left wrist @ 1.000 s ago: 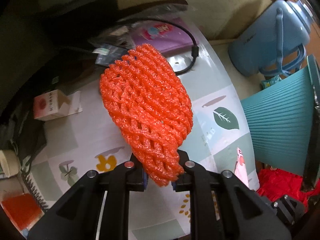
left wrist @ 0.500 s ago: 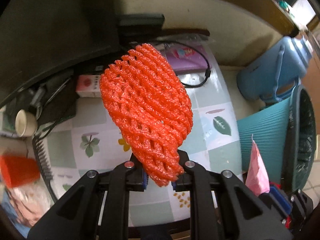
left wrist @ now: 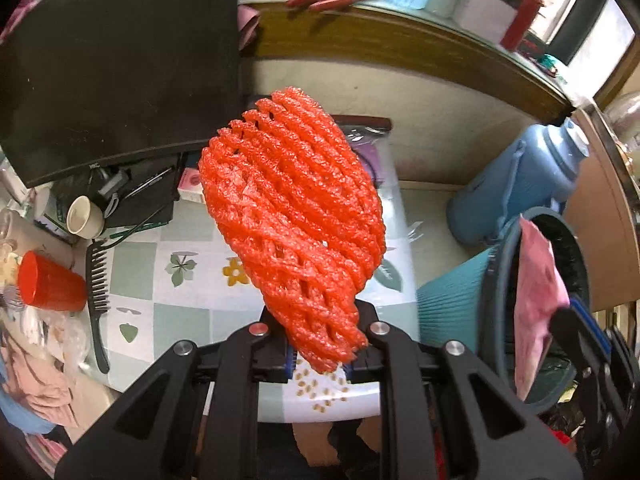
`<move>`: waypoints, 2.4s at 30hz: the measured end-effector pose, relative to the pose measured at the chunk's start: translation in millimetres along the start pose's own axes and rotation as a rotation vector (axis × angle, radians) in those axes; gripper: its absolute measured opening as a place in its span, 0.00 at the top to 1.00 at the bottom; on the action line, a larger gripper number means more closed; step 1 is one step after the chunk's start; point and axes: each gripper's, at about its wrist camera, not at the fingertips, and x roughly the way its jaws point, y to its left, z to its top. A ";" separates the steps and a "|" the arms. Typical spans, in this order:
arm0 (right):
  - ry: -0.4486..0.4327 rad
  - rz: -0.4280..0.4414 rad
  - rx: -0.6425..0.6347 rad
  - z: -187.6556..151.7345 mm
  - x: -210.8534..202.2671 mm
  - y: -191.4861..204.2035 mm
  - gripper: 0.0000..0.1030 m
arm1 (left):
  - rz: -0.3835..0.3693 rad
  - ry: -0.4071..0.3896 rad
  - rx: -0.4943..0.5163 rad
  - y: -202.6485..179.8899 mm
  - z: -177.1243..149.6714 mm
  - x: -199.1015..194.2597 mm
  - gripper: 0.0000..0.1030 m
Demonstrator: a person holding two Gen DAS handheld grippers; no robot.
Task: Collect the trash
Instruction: 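Lift the net and wrapper and carry both over the trash bin, then open both grippers to drop the net and wrapper into the bin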
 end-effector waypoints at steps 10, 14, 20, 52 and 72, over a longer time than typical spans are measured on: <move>-0.028 -0.015 0.029 -8.0 -31.4 -39.1 0.92 | -0.031 -0.016 0.053 -67.8 -14.4 -13.1 0.84; -0.029 -0.042 0.052 -13.9 -40.4 -59.5 0.92 | -0.048 -0.009 0.073 -91.4 -19.6 -10.2 0.84; -0.014 -0.090 0.087 -20.9 -46.9 -91.8 0.92 | -0.074 0.007 0.104 -125.3 -24.3 -2.7 0.84; 0.106 -0.203 0.192 -46.1 -28.2 -175.4 0.89 | -0.124 0.199 0.216 -214.6 -41.9 81.2 0.81; 0.039 -0.250 0.210 -44.2 -46.0 -185.9 0.50 | -0.124 0.175 0.276 -234.6 -44.5 77.3 0.39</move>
